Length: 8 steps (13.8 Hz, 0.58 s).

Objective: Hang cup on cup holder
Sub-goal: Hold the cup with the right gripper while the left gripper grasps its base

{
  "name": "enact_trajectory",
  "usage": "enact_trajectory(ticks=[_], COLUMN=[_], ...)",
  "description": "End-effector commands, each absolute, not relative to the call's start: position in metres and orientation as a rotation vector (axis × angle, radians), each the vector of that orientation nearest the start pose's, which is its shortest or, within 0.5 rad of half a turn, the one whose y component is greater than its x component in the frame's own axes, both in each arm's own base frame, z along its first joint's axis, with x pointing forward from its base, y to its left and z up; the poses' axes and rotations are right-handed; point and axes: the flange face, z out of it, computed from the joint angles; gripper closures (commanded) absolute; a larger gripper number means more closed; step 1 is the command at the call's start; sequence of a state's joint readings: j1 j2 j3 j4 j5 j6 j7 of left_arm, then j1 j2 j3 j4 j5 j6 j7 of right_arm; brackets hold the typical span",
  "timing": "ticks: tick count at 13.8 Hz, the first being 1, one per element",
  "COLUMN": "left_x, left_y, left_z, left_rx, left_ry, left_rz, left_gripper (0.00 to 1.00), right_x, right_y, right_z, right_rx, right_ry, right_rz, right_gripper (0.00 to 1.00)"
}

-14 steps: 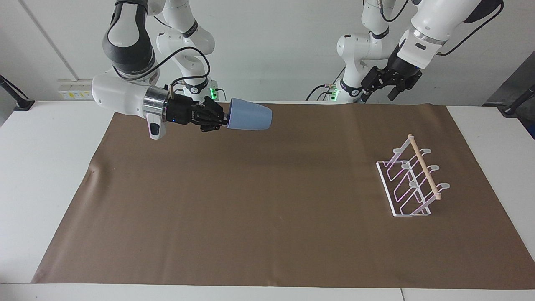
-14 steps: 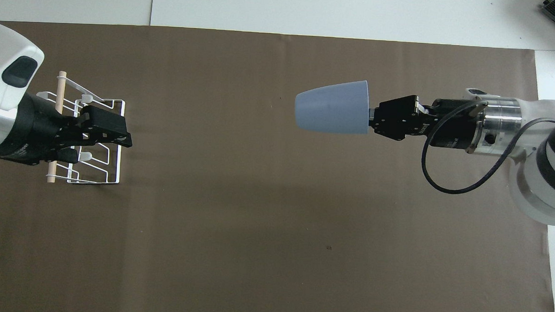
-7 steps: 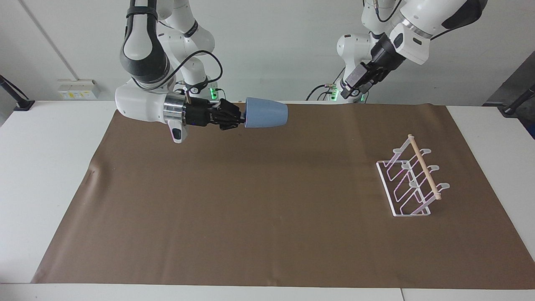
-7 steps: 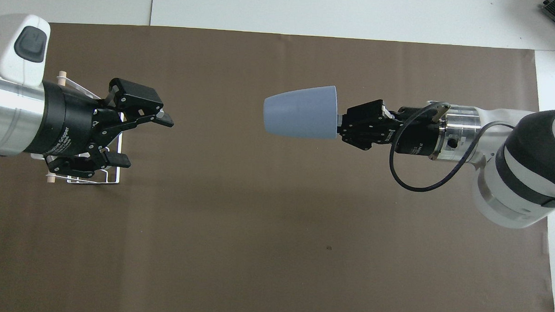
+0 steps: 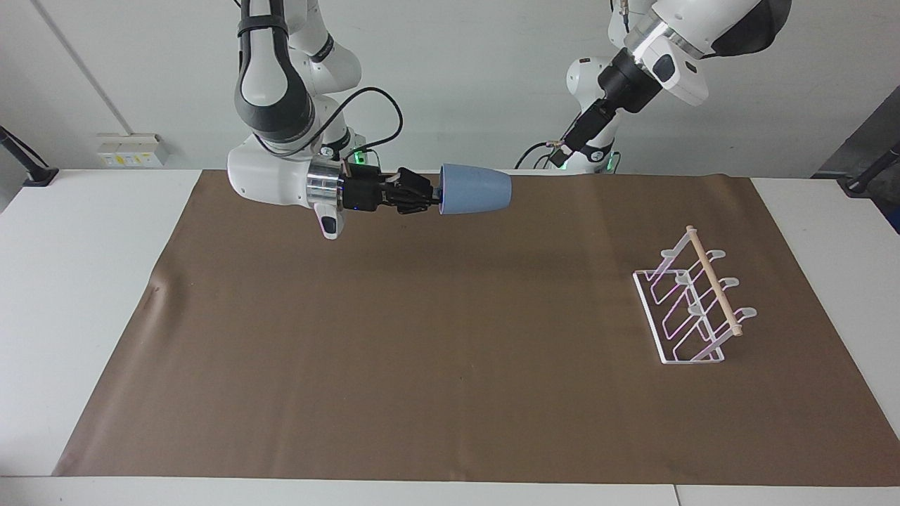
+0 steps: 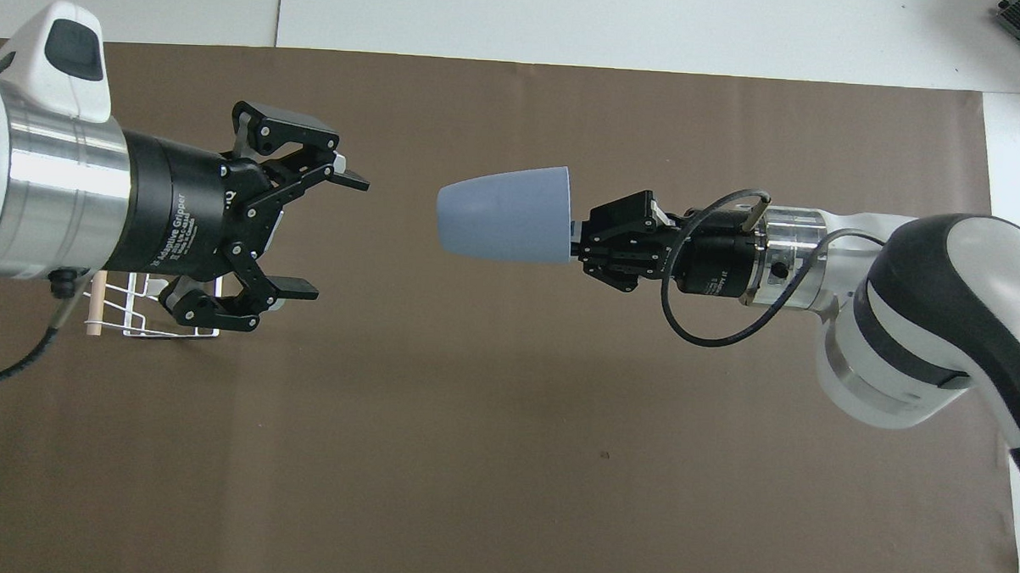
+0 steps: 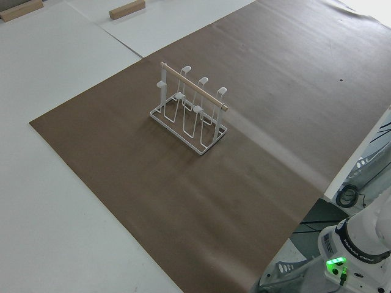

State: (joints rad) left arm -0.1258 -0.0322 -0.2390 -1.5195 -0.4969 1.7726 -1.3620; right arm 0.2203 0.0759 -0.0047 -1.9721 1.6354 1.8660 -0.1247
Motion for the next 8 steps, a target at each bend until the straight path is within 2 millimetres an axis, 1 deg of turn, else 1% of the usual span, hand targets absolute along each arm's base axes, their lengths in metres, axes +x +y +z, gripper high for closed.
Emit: enact_trajectory(ticks=[1,2,3,4,5,6,7,8], left_x=[0.522,0.529,0.53,0.53,0.535,0.54,0.548,0.55], left_y=[-0.255,-0.258,-0.268,-0.275,-0.278,-0.28,-0.281,-0.284], left_z=[0.695,0.683,0.674,0.669,0.662,0.663,0.656,0.658], left_rx=[2.081,2.052,2.032,2.002,1.968,1.923,1.864,1.81], left_ry=[1.465,1.538,1.592,1.643,1.699,1.75,1.826,1.874], left_rz=[-0.318,-0.369,-0.414,-0.445,-0.48,-0.504,-0.545,-0.564], left_gripper=[0.0,0.0,0.0,0.0,0.0,0.0,0.0,0.0], right_x=[0.556,0.556,0.556,0.556,0.556,0.556,0.556,0.556], right_y=[0.212,0.213,0.213,0.213,0.213,0.214,0.214,0.214], right_z=[0.491,0.491,0.491,0.491,0.491,0.491,0.491,0.491], right_rx=[-1.586,-1.587,-1.587,-1.586,-1.587,-1.588,-1.588,-1.588], right_ry=[0.392,0.393,0.392,0.393,0.393,0.392,0.392,0.392], right_rz=[0.22,0.218,0.219,0.221,0.218,0.22,0.22,0.22], right_gripper=[1.0,1.0,1.0,1.0,1.0,1.0,1.0,1.0])
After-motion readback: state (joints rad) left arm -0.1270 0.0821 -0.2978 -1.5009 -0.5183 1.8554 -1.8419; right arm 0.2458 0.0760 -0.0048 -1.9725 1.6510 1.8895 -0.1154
